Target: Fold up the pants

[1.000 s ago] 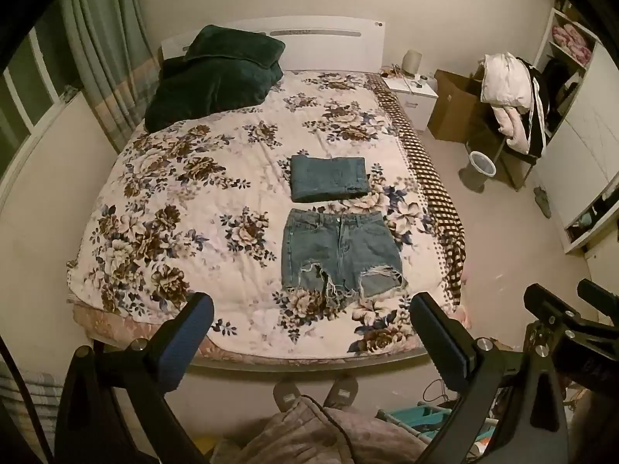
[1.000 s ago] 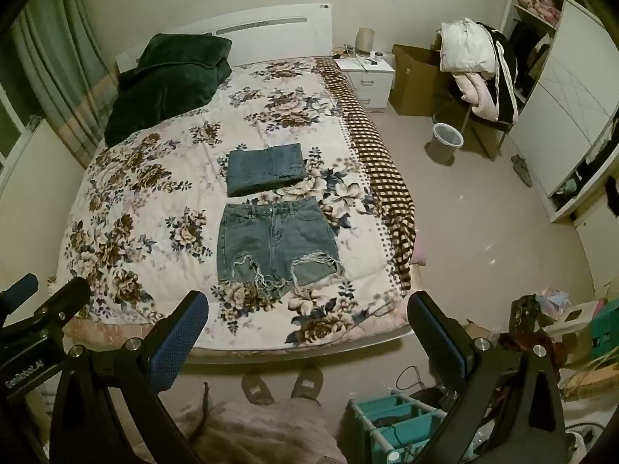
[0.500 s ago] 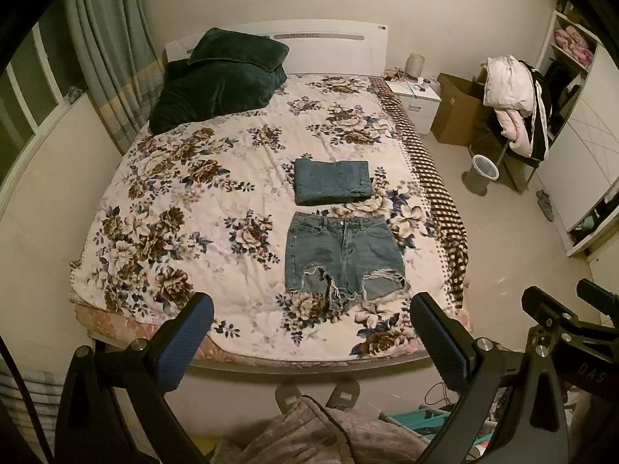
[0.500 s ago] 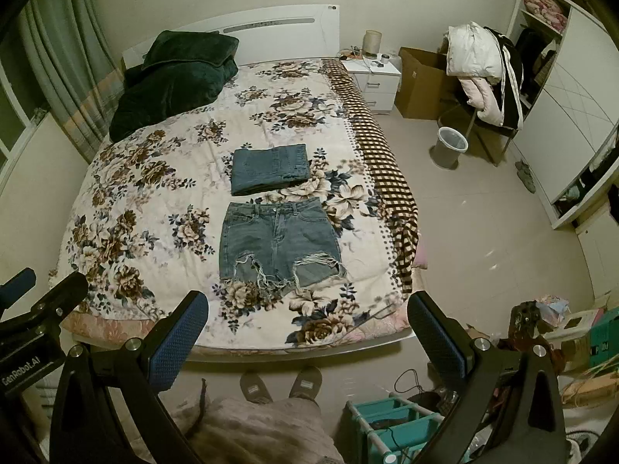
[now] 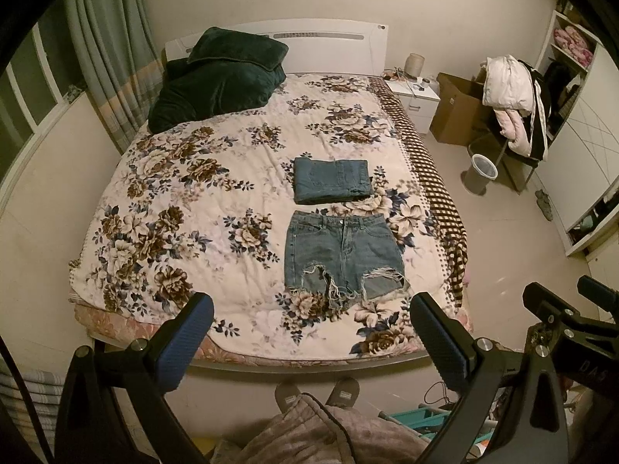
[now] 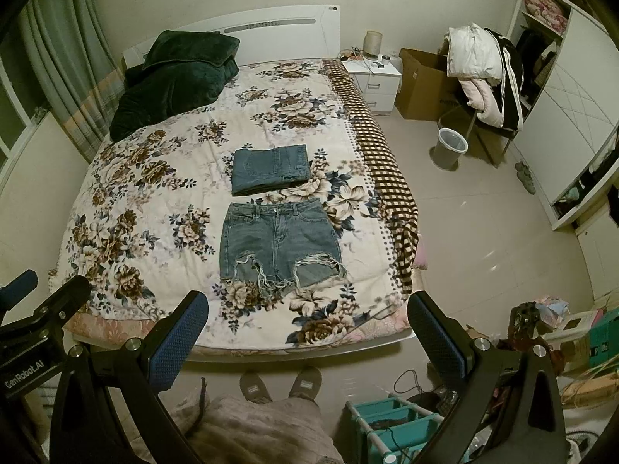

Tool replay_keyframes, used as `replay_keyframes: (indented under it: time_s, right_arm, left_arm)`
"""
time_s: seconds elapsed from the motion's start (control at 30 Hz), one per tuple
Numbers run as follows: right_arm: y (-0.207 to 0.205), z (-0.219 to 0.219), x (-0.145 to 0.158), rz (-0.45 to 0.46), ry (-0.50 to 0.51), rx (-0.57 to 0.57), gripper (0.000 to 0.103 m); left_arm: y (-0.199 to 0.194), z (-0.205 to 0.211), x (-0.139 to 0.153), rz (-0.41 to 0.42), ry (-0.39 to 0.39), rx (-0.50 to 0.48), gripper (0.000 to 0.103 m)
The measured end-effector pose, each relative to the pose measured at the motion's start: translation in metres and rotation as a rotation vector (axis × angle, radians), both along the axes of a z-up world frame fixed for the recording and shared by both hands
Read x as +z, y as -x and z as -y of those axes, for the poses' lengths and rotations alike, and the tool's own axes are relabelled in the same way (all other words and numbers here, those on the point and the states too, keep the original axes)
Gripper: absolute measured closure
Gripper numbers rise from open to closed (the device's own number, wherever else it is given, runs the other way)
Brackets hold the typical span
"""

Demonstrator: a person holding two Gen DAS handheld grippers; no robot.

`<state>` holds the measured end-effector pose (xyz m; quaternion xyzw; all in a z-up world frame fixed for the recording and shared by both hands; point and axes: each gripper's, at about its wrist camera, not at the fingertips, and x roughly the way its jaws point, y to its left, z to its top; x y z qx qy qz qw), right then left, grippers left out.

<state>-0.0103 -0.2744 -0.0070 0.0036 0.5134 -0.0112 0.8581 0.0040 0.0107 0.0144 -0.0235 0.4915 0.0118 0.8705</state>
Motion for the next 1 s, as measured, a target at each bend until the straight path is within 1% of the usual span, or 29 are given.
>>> replay_keyframes:
  time_s: [1.0]
  right_arm:
    - [-0.0004, -0.0062, 0.0009, 0.000, -0.002, 0.005, 0.000]
  left_arm:
    - [0.0011, 0.0008, -0.0008, 0.001, 0.002, -0.002, 0.000]
